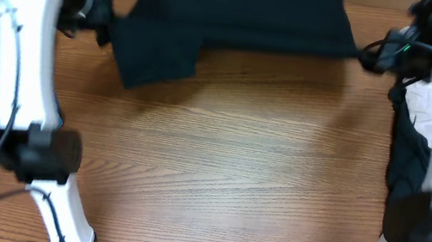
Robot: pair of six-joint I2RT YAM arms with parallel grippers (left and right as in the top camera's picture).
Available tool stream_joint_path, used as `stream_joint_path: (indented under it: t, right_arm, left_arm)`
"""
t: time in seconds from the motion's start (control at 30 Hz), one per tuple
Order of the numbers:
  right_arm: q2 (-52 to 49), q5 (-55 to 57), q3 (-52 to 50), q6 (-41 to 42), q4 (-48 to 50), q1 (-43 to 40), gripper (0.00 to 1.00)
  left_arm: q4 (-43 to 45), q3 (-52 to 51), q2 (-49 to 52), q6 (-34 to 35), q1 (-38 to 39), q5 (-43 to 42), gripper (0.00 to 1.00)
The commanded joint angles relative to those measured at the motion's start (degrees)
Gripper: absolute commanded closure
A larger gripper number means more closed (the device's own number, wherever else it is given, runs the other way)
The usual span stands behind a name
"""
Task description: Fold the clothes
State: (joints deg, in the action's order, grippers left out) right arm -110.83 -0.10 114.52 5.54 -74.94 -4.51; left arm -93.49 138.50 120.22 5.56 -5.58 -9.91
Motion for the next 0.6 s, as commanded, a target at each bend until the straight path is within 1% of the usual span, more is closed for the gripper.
stream_joint_path:
  t: [0.0,0.13,0.23,0.43,0.57]
  right_arm:
    - [0.96,2.99,-9.33,0.02,2.56,-1.25,0.96]
    - [0.96,3.02,-17.79,0.04,5.05,-1.25,0.96]
    - [0.96,3.06,-20.9,0.04,4.83,-1.31,0.96]
    - [0.96,5.2,-21.75,0.07,-1.11,-1.68,0.96]
    - [0.96,5.2,-22.05,0.31,-4.92,-1.68,0.96]
  left_arm:
    - [-0.28,-7.98,5.7,-3.06,1.16,-0.63,0.96]
    - [0.98,-16.11,9.22,-3.65,1.86,-0.63,0.96]
    - [1.64,-22.43,9.51,-3.93,2.38,-0.37,0.96]
    - [-2.47,-31.04,9.27,-4.26,2.91,1.6,0.96]
    - [-1.7,-37.33,8.48,-0.72,3.17,6.75,0.96]
